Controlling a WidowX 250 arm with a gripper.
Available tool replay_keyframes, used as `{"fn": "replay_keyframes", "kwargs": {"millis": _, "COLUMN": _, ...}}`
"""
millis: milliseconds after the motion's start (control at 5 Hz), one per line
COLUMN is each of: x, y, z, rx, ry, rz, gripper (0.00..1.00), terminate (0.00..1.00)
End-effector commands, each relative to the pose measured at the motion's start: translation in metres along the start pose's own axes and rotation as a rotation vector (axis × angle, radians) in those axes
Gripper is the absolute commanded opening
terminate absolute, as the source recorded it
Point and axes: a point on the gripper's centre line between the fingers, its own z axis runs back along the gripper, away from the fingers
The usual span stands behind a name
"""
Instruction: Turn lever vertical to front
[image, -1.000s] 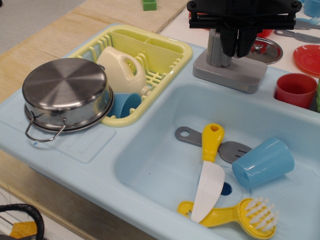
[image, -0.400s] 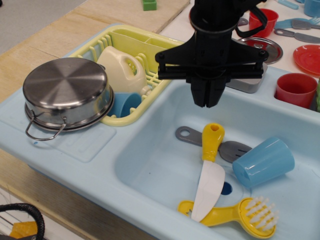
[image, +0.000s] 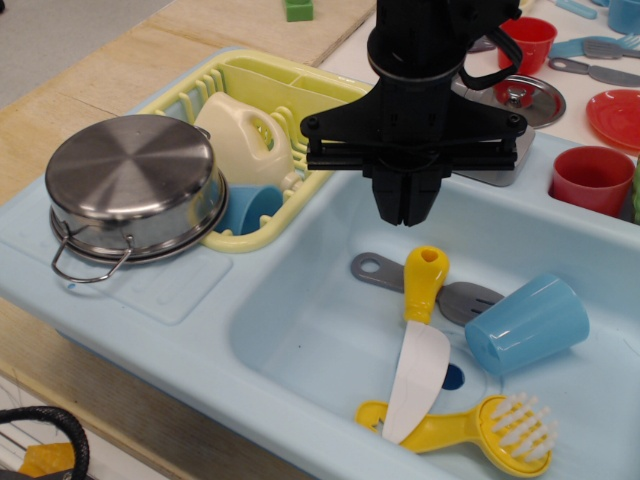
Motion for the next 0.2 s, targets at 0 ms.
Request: {"fn": "replay_keyframes", "kwargs": {"millis": 0, "x": 0.0091, "y": -0.0030, "z": 0.0107, "rx": -0.029, "ry": -0.033, "rz": 0.014, "gripper": 1.00, "terminate": 1.00}}
